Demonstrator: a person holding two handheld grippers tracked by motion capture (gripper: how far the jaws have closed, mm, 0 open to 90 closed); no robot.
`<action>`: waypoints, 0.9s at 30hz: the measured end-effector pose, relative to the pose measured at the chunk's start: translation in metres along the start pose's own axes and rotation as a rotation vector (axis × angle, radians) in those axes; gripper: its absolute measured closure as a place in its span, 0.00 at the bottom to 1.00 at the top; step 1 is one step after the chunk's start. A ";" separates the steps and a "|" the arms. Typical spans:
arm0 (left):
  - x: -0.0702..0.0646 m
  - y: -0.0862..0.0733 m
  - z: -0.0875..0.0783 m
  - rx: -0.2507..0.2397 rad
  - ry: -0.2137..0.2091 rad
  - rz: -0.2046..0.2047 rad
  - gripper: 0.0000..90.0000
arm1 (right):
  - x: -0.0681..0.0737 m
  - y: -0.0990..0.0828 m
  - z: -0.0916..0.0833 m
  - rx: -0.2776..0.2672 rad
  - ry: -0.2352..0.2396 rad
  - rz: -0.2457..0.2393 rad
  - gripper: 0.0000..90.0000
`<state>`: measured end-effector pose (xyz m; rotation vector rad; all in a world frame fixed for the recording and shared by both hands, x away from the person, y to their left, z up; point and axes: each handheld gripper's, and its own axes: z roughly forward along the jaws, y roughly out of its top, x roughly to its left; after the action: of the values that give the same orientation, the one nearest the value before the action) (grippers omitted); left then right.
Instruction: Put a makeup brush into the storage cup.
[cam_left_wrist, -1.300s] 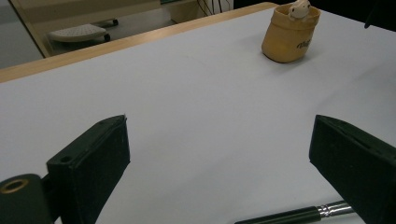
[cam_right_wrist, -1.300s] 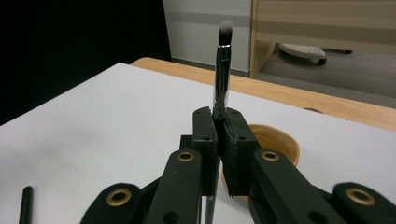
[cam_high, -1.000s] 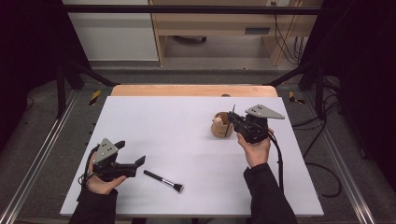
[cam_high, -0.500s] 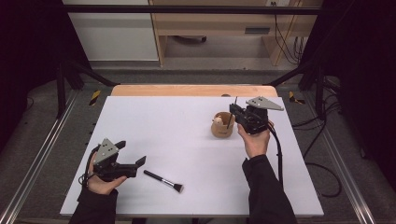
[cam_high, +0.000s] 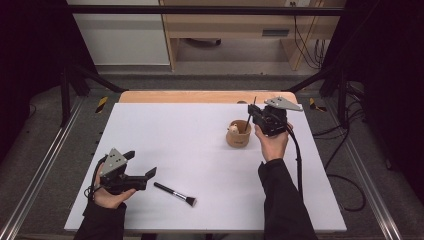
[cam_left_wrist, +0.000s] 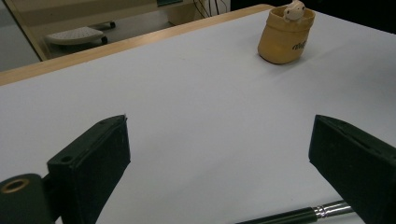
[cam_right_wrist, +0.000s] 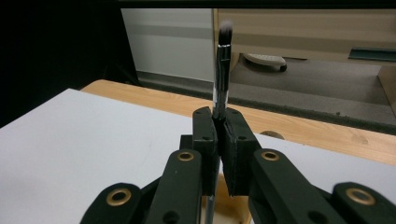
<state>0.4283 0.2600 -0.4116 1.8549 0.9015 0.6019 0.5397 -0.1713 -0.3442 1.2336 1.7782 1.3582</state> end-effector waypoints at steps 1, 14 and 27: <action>0.000 0.000 0.000 0.000 0.000 0.001 0.05 | -0.001 0.000 0.001 0.000 -0.003 0.003 0.95; -0.001 0.000 0.000 -0.004 -0.002 0.000 0.05 | -0.008 -0.005 0.015 0.007 -0.014 0.025 0.95; 0.000 0.001 -0.001 -0.008 -0.001 0.004 0.05 | -0.005 -0.014 0.031 0.052 -0.025 0.015 0.95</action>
<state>0.4278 0.2607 -0.4107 1.8502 0.8940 0.6061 0.5640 -0.1638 -0.3682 1.2890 1.8002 1.3066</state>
